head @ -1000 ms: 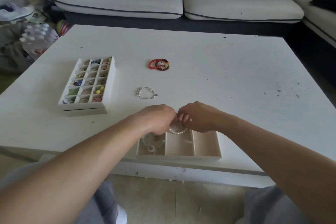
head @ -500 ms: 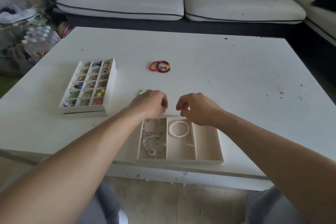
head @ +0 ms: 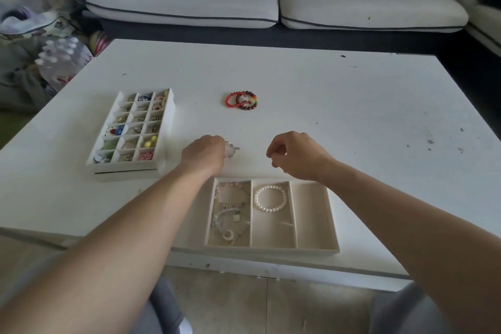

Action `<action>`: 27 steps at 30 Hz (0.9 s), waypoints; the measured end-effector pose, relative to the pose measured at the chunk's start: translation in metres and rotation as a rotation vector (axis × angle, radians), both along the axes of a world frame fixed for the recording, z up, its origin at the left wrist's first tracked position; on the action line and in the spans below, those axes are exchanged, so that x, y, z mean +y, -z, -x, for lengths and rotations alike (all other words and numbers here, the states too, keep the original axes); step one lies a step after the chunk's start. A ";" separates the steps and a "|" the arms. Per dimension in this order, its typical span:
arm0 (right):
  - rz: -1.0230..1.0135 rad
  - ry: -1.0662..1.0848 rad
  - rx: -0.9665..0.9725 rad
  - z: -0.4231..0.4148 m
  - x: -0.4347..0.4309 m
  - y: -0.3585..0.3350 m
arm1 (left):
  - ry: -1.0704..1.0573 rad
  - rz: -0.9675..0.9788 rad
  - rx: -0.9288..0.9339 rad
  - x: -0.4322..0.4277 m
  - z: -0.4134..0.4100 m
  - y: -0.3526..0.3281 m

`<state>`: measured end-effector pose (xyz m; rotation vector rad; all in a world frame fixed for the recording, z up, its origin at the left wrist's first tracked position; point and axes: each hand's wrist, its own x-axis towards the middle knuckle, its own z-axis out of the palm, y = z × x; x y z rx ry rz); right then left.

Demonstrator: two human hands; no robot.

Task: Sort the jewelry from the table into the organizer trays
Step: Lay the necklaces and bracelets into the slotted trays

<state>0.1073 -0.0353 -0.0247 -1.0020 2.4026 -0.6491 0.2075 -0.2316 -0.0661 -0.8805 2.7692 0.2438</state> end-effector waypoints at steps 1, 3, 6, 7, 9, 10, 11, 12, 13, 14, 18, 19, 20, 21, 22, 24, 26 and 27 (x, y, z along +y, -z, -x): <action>0.003 0.000 -0.003 0.000 0.000 0.000 | 0.003 0.009 -0.012 0.000 0.000 0.000; 0.009 0.000 -0.007 0.001 0.001 0.000 | 0.015 0.014 -0.029 0.001 0.000 0.000; 0.029 0.009 -0.014 0.001 0.002 0.000 | 0.015 -0.003 0.008 0.003 0.001 -0.005; 0.035 0.013 -0.013 0.002 0.003 0.000 | 0.000 -0.025 0.037 0.003 0.002 -0.010; 0.044 0.020 -0.017 0.002 0.003 0.001 | -0.019 -0.109 0.109 0.006 0.003 -0.024; 0.054 0.028 -0.031 0.003 0.004 0.002 | -0.018 -0.170 0.143 0.009 0.004 -0.031; 0.068 0.035 -0.048 0.003 0.003 0.003 | -0.014 -0.243 0.180 0.010 0.004 -0.038; 0.087 0.047 -0.068 0.003 0.003 0.003 | -0.001 -0.319 0.218 0.013 0.004 -0.045; 0.108 0.061 -0.092 0.003 0.003 0.003 | 0.013 -0.395 0.258 0.016 0.003 -0.052; 0.133 0.081 -0.124 0.003 0.002 0.003 | 0.029 -0.469 0.293 0.019 0.002 -0.057; 0.220 0.237 -0.336 0.000 -0.002 -0.001 | 0.086 -0.713 0.371 0.033 -0.004 -0.075; 0.231 0.282 -0.396 -0.002 -0.001 -0.002 | 0.097 -0.752 0.379 0.035 -0.005 -0.078; 0.237 0.323 -0.471 -0.003 -0.001 -0.004 | 0.105 -0.789 0.387 0.036 -0.006 -0.081; 0.243 0.359 -0.571 -0.004 0.000 -0.006 | 0.111 -0.827 0.395 0.037 -0.006 -0.083; 0.247 0.389 -0.689 -0.005 0.001 -0.008 | 0.118 -0.867 0.402 0.037 -0.007 -0.084; 0.270 0.412 -0.910 -0.006 0.003 -0.010 | 0.142 -0.933 0.407 0.038 -0.009 -0.086; 0.299 0.369 -1.016 -0.006 0.003 -0.010 | 0.175 -0.979 0.403 0.039 -0.011 -0.088; 0.324 0.352 -1.041 -0.005 0.003 -0.010 | 0.190 -0.996 0.400 0.039 -0.012 -0.088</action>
